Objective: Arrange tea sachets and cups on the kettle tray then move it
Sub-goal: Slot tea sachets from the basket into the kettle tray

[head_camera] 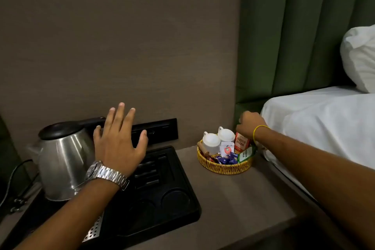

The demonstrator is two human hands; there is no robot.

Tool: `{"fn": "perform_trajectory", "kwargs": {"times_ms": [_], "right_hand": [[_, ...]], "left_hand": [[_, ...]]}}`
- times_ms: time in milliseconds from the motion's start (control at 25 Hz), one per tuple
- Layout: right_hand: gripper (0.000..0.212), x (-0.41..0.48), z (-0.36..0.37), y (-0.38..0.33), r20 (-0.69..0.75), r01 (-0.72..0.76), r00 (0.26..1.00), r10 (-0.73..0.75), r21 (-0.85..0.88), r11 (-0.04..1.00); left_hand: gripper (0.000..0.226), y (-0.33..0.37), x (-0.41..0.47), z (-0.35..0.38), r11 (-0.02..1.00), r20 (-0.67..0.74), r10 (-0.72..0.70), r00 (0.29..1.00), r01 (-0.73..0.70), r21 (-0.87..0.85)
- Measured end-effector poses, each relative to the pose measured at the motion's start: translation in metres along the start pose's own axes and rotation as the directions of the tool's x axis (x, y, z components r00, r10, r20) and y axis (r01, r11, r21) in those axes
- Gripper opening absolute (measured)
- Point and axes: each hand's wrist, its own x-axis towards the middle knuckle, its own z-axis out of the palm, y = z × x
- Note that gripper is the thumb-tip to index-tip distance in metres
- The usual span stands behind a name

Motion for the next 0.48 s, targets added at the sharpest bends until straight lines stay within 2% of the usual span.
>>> {"fn": "perform_trajectory", "kwargs": {"times_ms": [80,160,480], "right_hand": [[0.026,0.0,0.009,0.008,0.036,-0.092,0.995,0.092,-0.01,0.996],[0.031,0.001,0.025,0.013,0.065,-0.125,0.99,0.125,-0.001,0.992],[0.026,0.009,0.047,0.013,0.061,-0.182,0.982,0.181,0.017,0.983]], "left_hand": [[0.068,0.0,-0.01,0.0,1.0,0.002,0.002,1.0,-0.002,0.002],[0.067,-0.007,-0.024,0.006,0.997,0.008,0.061,0.998,-0.061,0.055],[0.062,-0.03,-0.029,-0.006,0.999,0.004,0.022,1.0,-0.022,0.037]]}}
